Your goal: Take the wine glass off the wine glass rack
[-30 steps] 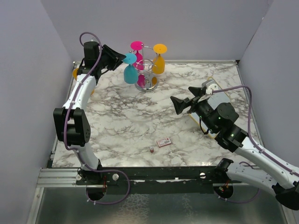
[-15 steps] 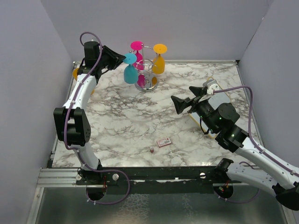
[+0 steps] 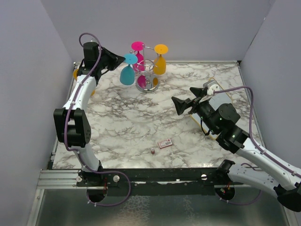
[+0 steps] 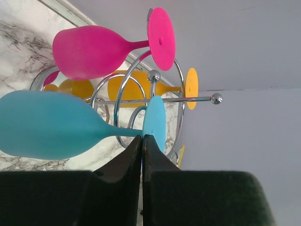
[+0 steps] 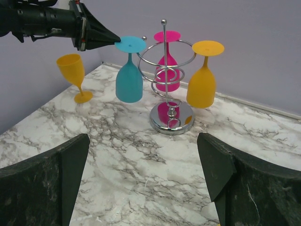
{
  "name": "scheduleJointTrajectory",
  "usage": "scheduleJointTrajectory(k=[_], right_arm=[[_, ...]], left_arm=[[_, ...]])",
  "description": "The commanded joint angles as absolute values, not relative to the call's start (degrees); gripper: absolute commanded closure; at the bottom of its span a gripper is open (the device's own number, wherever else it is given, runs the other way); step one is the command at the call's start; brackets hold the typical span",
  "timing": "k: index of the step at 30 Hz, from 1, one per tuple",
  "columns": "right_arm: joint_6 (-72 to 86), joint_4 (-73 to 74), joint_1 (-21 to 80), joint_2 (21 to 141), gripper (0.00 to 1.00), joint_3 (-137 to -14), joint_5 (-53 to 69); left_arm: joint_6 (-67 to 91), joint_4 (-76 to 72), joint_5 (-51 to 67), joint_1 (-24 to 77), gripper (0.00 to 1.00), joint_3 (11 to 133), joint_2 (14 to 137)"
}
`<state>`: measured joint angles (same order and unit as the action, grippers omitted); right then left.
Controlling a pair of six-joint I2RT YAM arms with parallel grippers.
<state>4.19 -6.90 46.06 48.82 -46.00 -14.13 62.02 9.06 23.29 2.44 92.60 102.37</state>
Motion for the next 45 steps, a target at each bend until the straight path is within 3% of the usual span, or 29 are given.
scheduleJointTrajectory(k=[1,13,24,32,37,45], right_arm=[[3.44,-7.8,46.08,47.98,0.0,-46.12,-15.48],[4.0,-7.82,46.14,47.7,0.0,-45.55,-15.56],[4.28,-7.2,46.12,47.28,0.0,-45.56,-15.37],[8.82,-4.93,46.14,50.74,0.0,-47.76,-13.03],[15.63,1.98,45.99,59.34,0.0,-55.99,-5.68],[25.37,4.18,43.33,72.77,0.03,-67.98,20.19]], left_arm=[[64.75,5.14,26.54,1.28,0.98,90.68,100.71],[70.58,-4.84,31.37,-1.99,1.0,84.72,95.35],[69.04,-4.23,34.68,-5.67,1.0,80.62,89.83],[62.18,-2.5,38.85,-9.21,1.0,71.25,80.13],[53.57,-4.09,44.19,-9.12,1.0,64.7,72.85],[47.85,-5.32,44.43,-1.19,1.0,55.63,61.23]])
